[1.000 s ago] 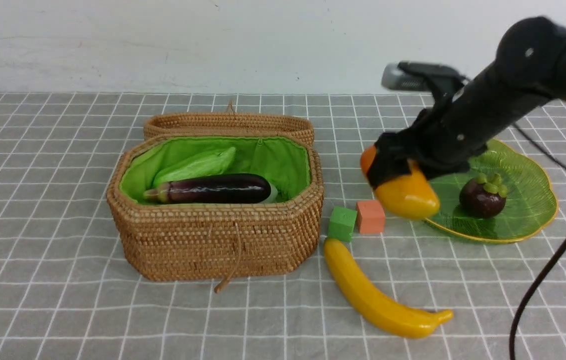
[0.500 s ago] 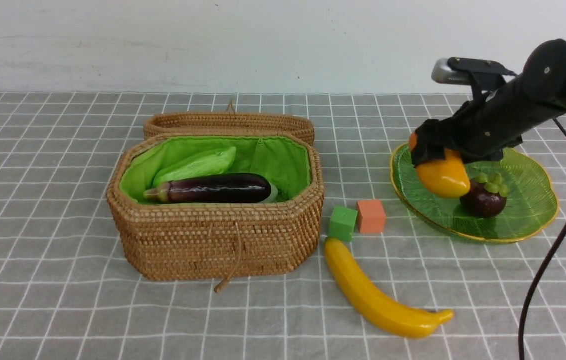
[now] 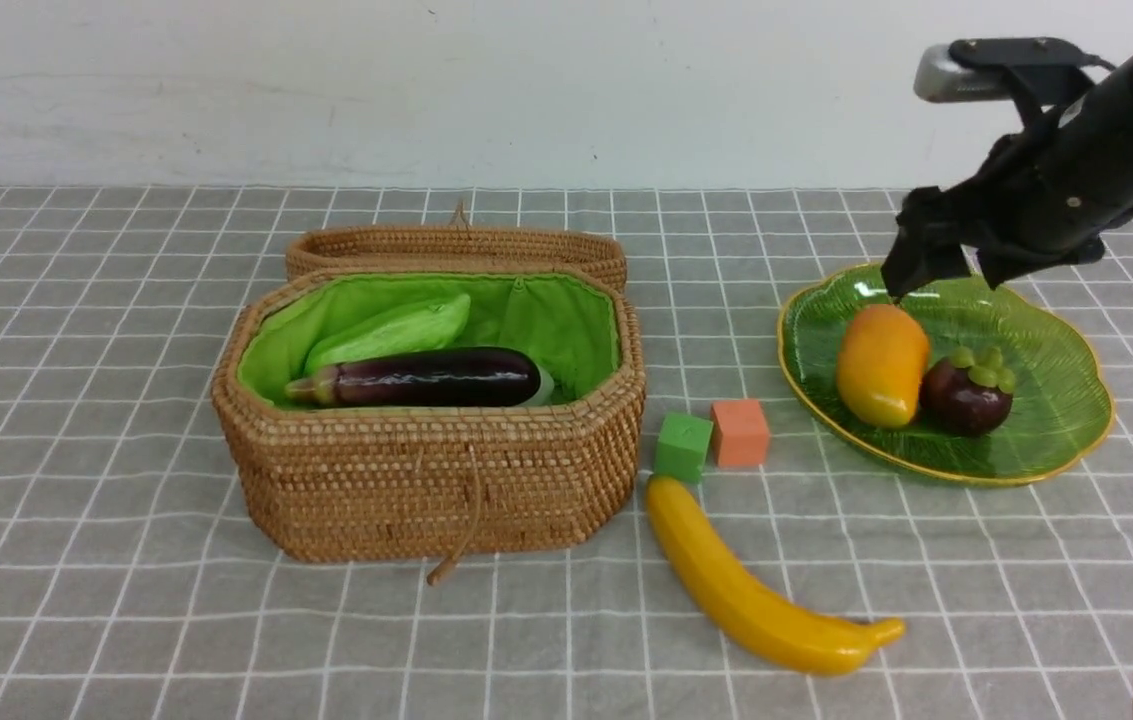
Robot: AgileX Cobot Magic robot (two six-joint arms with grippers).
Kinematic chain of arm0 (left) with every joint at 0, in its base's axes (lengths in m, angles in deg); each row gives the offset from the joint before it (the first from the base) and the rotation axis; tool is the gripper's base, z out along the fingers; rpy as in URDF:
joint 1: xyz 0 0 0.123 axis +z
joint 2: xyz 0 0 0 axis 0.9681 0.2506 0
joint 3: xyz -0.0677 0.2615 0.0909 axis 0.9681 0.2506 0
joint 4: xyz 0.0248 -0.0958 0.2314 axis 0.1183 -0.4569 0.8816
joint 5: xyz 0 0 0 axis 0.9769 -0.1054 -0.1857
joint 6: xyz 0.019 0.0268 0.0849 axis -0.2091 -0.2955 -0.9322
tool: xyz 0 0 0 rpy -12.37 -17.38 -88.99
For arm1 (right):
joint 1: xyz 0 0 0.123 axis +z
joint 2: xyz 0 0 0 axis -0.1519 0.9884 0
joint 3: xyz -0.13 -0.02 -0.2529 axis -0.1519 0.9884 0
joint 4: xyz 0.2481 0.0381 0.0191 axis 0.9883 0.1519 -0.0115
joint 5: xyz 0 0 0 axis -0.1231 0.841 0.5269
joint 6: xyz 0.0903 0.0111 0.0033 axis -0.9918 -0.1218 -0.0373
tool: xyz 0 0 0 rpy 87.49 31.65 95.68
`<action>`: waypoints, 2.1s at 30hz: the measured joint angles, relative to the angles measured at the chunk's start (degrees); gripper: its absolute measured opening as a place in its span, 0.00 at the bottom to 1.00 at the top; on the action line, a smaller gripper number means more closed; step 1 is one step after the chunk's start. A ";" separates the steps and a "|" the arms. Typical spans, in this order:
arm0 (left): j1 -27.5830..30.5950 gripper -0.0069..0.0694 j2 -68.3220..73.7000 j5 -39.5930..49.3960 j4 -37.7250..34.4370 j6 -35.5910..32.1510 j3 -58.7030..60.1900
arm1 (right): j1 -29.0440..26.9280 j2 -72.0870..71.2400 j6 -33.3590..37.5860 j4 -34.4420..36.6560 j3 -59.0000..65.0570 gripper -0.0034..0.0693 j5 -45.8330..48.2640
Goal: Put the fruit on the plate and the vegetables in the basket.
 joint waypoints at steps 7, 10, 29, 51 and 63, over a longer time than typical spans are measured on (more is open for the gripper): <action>0.00 0.40 0.00 0.00 0.00 0.00 0.00 | 11.42 -3.24 10.58 2.92 17.89 0.91 -4.49; 0.00 0.40 0.00 0.00 0.00 0.00 0.00 | 16.00 -1.82 14.65 2.22 22.47 0.90 -9.03; 0.00 0.40 0.00 0.00 0.00 0.06 0.00 | 10.60 -0.39 17.85 -8.93 13.34 0.48 -4.11; 0.00 0.40 0.00 0.00 0.00 0.06 0.00 | 0.23 3.02 28.72 -10.25 10.83 0.93 -9.50; 0.00 0.40 0.00 0.00 0.00 0.06 0.00 | 0.23 -17.26 6.98 -14.17 10.83 0.66 7.92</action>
